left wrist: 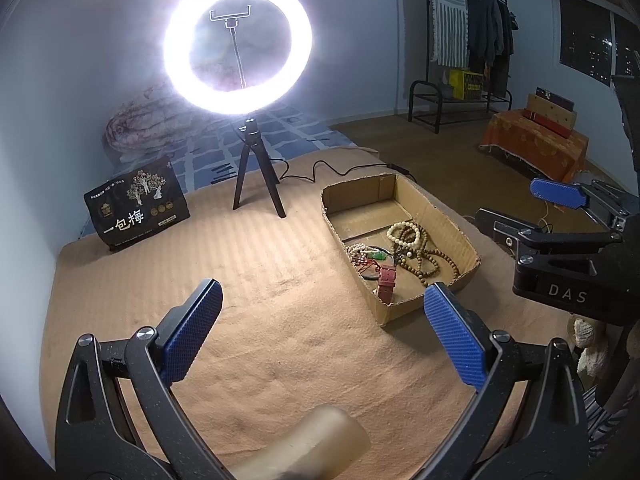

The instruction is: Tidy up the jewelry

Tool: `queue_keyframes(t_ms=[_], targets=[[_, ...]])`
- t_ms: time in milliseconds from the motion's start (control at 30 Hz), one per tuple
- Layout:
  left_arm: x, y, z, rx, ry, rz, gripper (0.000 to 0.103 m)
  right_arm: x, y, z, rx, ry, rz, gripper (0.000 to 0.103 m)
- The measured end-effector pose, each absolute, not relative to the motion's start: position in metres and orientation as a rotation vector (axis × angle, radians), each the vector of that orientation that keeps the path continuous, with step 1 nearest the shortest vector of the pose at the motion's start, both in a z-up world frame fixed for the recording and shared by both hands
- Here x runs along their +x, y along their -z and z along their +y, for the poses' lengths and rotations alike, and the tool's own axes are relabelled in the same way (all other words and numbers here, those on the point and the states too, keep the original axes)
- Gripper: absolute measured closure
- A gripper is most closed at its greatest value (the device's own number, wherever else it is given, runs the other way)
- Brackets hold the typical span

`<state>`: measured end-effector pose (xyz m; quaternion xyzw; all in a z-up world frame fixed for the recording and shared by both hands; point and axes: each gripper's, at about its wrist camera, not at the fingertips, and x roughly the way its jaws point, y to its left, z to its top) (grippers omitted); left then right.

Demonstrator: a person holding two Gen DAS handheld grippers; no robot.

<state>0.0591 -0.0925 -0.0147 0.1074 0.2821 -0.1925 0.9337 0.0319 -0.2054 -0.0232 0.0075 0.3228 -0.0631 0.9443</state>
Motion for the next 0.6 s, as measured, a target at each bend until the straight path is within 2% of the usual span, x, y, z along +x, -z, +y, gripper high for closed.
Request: queue_keyframes(t_ms=[600], targets=[[0.0576, 0.0129, -0.0935, 0.225, 0.394, 0.569, 0.000, 0.0333, 0.0249, -0.2023, 0.005, 0.126, 0.665, 0.023]])
